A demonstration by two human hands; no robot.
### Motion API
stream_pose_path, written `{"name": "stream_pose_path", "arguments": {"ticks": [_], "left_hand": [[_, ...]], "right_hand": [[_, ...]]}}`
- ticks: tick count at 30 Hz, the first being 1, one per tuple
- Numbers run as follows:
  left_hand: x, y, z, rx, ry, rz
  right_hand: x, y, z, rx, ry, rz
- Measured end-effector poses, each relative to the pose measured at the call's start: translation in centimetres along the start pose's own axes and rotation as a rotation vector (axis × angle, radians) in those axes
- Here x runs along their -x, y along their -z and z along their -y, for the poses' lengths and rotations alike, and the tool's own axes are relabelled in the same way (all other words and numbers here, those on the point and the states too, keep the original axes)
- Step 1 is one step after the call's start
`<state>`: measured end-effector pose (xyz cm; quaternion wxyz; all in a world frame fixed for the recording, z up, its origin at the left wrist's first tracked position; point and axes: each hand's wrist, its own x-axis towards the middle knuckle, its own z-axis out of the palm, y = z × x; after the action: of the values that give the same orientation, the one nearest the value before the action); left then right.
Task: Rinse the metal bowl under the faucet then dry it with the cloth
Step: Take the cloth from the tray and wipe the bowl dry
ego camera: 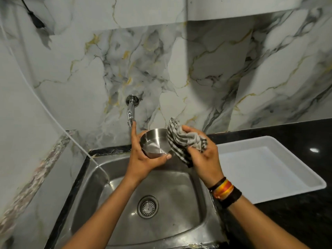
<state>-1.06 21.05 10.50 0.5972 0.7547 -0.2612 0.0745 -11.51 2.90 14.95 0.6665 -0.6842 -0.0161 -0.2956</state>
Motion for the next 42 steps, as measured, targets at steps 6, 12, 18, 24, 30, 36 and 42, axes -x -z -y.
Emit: {"name": "stream_pose_path", "arguments": {"ticks": [6, 12, 18, 24, 30, 36, 42], "left_hand": [[0.4, 0.1, 0.1, 0.051, 0.078, 0.008], [0.9, 0.7, 0.4, 0.078, 0.143, 0.000], [1.0, 0.5, 0.6, 0.178, 0.250, -0.001], [0.6, 0.2, 0.6, 0.259, 0.353, 0.005], [1.5, 0.0, 1.6, 0.488, 0.481, 0.076], [1.6, 0.4, -1.4, 0.681, 0.472, 0.114], [0.6, 0.8, -2.6, 0.661, 0.418, 0.124]], "right_hand": [[1.9, -0.9, -1.5, 0.155, -0.054, 0.126], [-0.3, 0.5, -0.2, -0.072, -0.141, -0.099], [0.5, 1.0, -0.7, 0.233, -0.049, -0.013], [5.5, -2.4, -1.6, 0.413, 0.202, 0.333], [5.6, -2.0, -3.0, 0.632, 0.468, 0.428], [2.3, -0.3, -3.2, 0.304, 0.088, 0.137], [0.9, -0.8, -1.6, 0.034, -0.099, 0.135]]}}
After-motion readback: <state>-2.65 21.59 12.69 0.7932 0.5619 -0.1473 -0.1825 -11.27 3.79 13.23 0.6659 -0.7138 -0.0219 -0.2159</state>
